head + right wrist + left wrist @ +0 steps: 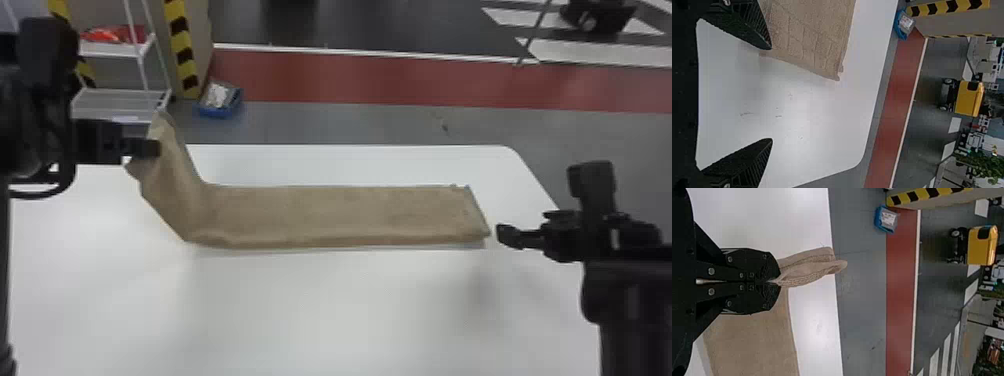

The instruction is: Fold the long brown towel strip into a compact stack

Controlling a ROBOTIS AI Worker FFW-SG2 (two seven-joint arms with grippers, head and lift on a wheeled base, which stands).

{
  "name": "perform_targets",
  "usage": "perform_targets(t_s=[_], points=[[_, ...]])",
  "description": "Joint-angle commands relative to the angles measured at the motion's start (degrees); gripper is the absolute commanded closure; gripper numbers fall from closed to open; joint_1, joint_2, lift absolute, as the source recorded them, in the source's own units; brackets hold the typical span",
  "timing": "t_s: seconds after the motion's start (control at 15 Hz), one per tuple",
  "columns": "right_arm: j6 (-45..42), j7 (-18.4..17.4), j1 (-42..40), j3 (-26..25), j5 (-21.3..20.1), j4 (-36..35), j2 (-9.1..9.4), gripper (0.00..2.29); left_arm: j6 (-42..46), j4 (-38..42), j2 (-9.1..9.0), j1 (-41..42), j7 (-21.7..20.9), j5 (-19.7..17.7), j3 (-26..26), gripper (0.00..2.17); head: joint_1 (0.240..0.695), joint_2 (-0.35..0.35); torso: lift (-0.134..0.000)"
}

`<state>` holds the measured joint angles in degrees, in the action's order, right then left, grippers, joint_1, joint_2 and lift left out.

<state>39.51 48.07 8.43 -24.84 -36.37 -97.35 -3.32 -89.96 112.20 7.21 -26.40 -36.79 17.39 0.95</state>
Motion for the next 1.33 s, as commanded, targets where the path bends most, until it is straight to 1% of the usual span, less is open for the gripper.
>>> perform_targets(t_s=[0.0, 0.07, 0.27, 0.4, 0.47, 0.6, 0.67, 0.8, 1.0, 1.13, 1.27], points=[[0.18, 0.0, -1.22, -0.83, 1.3, -1.0, -0.72, 0.03, -0.07, 0.3, -5.1, -2.16, 0.14, 3.09, -4.55, 2.14, 0.695, -0.156, -0.123], [0.18, 0.0, -2.01, -1.62, 2.35, -1.7, -1.16, 0.03, -0.07, 0.12, -7.36, -2.6, 0.14, 4.76, -6.22, 2.14, 0.695, -0.197, -0.123], [0.18, -0.09, -4.29, -3.99, 4.99, -2.58, -2.92, 0.03, -0.07, -1.2, -7.36, -2.86, 0.93, 7.75, -9.83, 2.14, 0.69, -0.259, -0.123], [0.18, -0.09, -5.88, -4.96, 6.39, -3.72, -3.36, 0.03, -0.07, -2.25, -7.36, -2.86, 1.72, 9.15, -11.67, 2.14, 0.693, -0.281, -0.123], [0.18, -0.09, -6.58, -5.66, 7.36, -4.16, -3.89, 0.03, -0.07, -3.13, -7.36, -2.86, 2.34, 9.68, -12.2, 2.14, 0.695, -0.297, -0.123], [0.18, -0.09, -7.55, -6.45, 8.94, -4.43, -4.59, 0.03, -0.07, -4.36, -7.36, -2.86, 4.8, 11.09, -13.87, 2.14, 0.695, -0.308, -0.123], [0.0, -0.09, -8.07, -6.63, 9.21, -4.52, -4.94, 0.03, -0.07, -5.33, -7.36, -2.86, 5.85, 11.18, -14.57, 2.14, 0.695, -0.311, -0.123], [0.0, -0.09, -8.87, -7.33, 10.35, -4.78, -5.47, 0.03, -0.07, -6.38, -7.36, -2.78, 6.64, 11.35, -16.15, 2.14, 0.695, -0.314, -0.123], [-0.88, -0.09, -9.74, -7.68, 12.02, -5.39, -6.7, 0.03, -0.07, -7.09, -7.36, -2.34, 7.7, 11.44, -16.51, 2.14, 0.695, -0.331, -0.123], [-1.05, -0.17, -9.66, -7.59, 12.2, -5.39, -7.75, 0.03, -0.07, -7.17, -7.36, -1.46, 7.7, 12.05, -15.98, 2.14, 0.695, -0.335, -0.123], [-1.05, -0.17, -9.22, -7.33, 12.2, -5.39, -7.93, 0.03, -0.07, -7.17, -7.36, -1.11, 7.61, 12.05, -15.36, 2.14, 0.695, -0.337, -0.123]])
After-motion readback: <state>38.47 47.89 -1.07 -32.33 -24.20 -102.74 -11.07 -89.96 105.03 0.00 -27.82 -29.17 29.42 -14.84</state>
